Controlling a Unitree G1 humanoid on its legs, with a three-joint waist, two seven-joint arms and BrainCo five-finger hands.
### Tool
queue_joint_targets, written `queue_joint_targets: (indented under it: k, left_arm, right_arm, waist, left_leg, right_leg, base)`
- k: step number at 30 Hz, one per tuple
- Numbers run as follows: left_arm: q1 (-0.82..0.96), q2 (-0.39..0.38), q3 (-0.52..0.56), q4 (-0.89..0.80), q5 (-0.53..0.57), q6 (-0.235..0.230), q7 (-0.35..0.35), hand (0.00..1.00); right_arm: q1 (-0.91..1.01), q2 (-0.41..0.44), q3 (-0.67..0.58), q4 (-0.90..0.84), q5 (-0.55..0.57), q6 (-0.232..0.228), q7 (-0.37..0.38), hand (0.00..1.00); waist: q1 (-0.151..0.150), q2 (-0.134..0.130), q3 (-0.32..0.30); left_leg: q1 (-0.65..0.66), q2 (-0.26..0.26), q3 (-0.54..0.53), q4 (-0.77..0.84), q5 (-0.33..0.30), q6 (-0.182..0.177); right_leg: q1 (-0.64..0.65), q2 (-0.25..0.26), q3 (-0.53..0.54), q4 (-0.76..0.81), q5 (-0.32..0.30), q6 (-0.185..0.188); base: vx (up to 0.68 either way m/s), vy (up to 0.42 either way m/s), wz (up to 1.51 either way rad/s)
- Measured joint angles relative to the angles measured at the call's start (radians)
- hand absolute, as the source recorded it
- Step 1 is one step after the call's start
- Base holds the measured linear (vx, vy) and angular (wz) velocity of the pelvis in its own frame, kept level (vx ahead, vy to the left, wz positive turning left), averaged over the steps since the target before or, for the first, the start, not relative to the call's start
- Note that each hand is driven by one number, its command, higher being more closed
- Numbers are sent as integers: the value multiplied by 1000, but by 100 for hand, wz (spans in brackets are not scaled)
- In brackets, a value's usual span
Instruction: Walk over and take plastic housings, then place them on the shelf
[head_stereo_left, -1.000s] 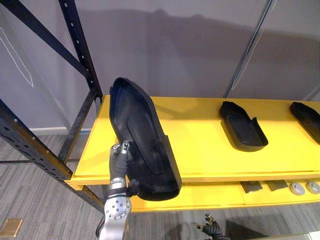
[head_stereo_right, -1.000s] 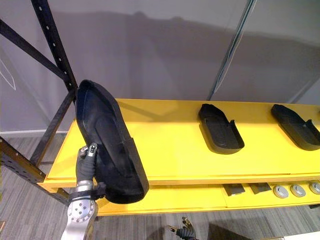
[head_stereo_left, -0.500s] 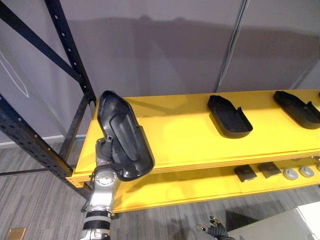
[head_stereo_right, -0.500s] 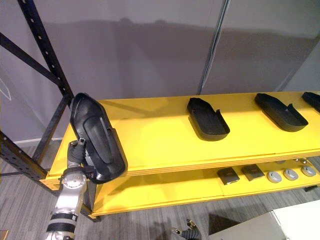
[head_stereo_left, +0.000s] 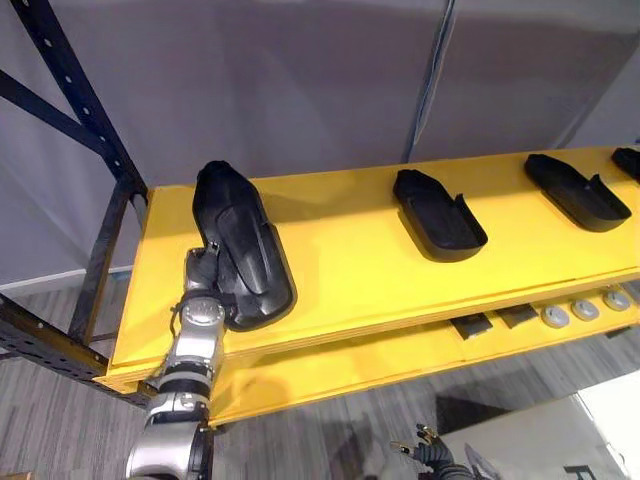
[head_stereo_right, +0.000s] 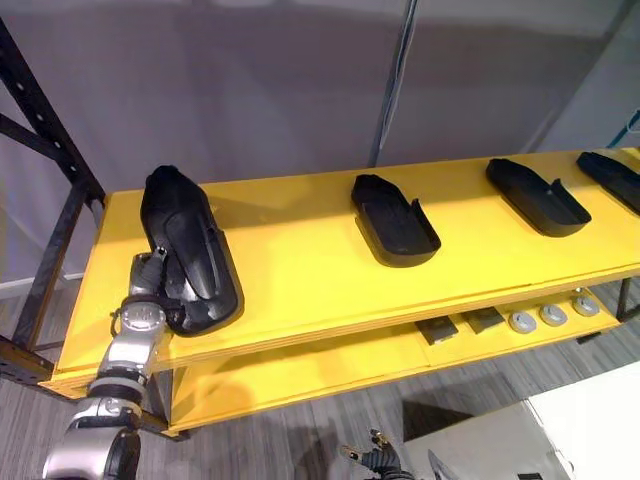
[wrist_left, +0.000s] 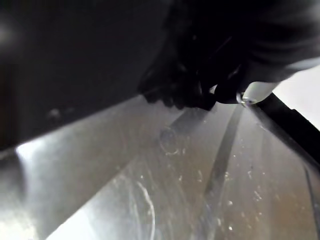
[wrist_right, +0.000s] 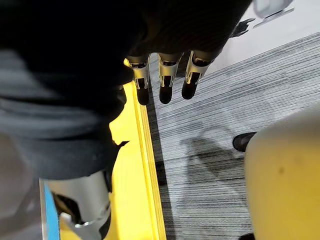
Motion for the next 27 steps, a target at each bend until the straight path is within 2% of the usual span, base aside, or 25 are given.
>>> queue_joint_targets:
  k: [3, 4, 13, 22, 27]
  left_arm:
    - [-52, 19, -4, 31, 0, 0, -1, 100]
    - [-60, 21, -4, 34, 0, 0, -1, 0]
    - [-157, 42, -6, 81, 29, -1, 18, 0]
    - [-164, 42, -9, 75, 28, -2, 21, 0]
    - [-121, 7, -9, -78, 5, -2, 41, 0]
  right_arm:
    - [-6, -1, 4, 0, 0, -4, 0, 0]
    - [-6, -1, 3, 0, 0, -7, -1, 0]
    - [-20, -1, 3, 0, 1, -21, -4, 0]
    - [-22, -1, 3, -1, 1, -35, -7, 0]
    - [-21, -1, 3, -7, 1, -35, -7, 0]
  waist:
    - [0, -5, 13]
    - [0, -6, 13]
    - [-4, -8, 45]
    - [-7, -8, 54]
    - [-4, -5, 62]
  left_leg:
    - [-26, -2, 2, 0, -3, -3]
    - [-31, -2, 2, 0, -3, -3]
    - [-54, 0, -1, 1, -3, -3]
    - [-45, 1, -3, 1, -3, -4]
    - [-35, -3, -15, 1, -3, -3]
  right_leg:
    - [-31, -2, 7, 0, 3, 5]
    - [-38, -2, 8, 0, 4, 6]
    - [-58, 2, 19, -1, 5, 8]
    - [-49, 0, 18, 6, 5, 7]
    - [-43, -2, 13, 18, 3, 7]
  base:
    - [-79, 25, -7]
    - [-30, 25, -5]
    - [31, -1, -4]
    - [-1, -1, 0]
    - [-67, 12, 5]
